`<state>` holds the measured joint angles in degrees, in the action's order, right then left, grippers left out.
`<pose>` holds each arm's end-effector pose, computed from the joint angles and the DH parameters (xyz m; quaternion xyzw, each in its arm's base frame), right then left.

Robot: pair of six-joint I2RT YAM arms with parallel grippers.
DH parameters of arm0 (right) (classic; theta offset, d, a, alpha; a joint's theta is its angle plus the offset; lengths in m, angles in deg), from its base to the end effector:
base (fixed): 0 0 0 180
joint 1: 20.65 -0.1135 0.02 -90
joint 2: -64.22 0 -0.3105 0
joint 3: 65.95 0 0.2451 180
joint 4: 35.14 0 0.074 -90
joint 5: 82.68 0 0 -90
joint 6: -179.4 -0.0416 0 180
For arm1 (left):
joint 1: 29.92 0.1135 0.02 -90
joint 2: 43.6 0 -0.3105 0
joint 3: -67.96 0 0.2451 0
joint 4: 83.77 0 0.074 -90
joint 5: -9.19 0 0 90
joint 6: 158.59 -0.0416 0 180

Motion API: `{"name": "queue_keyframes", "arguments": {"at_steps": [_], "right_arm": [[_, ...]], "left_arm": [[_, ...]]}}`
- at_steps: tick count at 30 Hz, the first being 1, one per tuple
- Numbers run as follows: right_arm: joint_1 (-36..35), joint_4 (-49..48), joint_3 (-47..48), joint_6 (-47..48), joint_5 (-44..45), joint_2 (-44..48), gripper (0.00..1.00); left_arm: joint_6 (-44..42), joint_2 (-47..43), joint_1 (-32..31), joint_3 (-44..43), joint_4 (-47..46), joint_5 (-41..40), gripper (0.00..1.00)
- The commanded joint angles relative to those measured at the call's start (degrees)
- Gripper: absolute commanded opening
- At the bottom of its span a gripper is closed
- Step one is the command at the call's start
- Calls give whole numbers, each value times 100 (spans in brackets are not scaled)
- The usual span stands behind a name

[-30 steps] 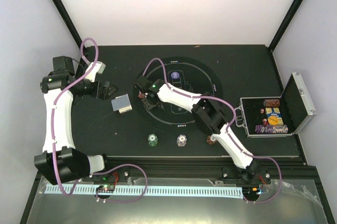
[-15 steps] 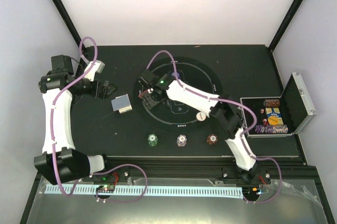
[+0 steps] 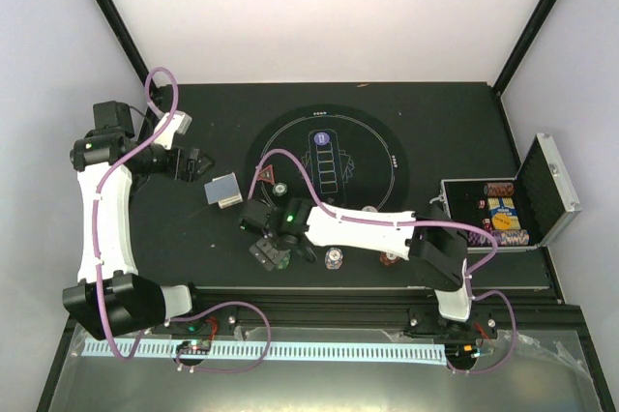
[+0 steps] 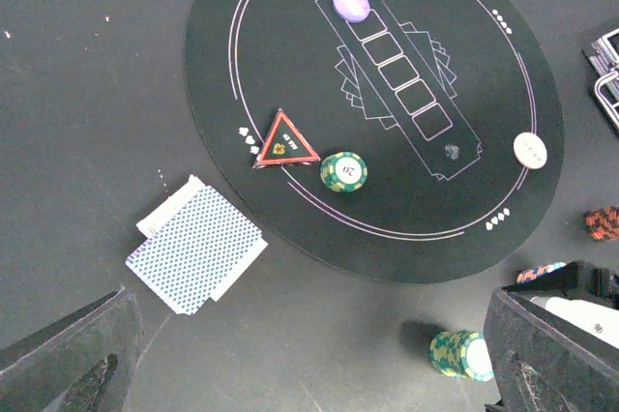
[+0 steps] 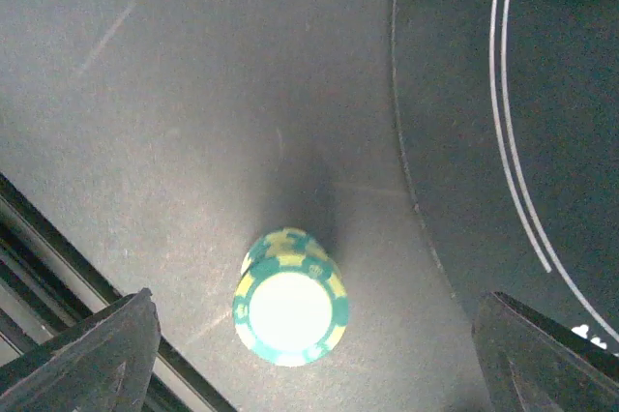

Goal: Distribute texas hold em gaming equipment

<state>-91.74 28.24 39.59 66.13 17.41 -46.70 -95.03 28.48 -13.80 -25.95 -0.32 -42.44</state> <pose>0.1419 0.3917 0.2734 -0.3820 0.9016 0.0759 0.1882 0.2019 0.0315 0.4063 0.1626 0.9047 -0.2128 0.3314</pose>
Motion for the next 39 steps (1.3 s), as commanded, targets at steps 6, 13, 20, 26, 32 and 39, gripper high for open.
{"name": "queue_keyframes", "arguments": {"at_steps": [6, 13, 20, 26, 32, 39], "right_arm": [[-243, -79, -183, -340, -38, -221, 91], [-270, -160, -195, -342, -143, -445, 84], [-283, -309, -263, -362, -206, -613, 71], [-286, -322, -355, -375, -112, -625, 62], [-291, -402, -522, -405, -67, -590, 53], [-290, -422, -481, -413, -36, -530, 40]], "left_arm": [[-55, -62, 43, -246, 120, 85, 99], [-55, -31, 45, -271, 117, 90, 99], [-45, 1, 41, -296, 99, 127, 99], [-24, 13, 42, -239, 69, 138, 99], [-45, 0, 45, -252, 86, 144, 99], [-50, -18, 46, -219, 86, 134, 99]]}}
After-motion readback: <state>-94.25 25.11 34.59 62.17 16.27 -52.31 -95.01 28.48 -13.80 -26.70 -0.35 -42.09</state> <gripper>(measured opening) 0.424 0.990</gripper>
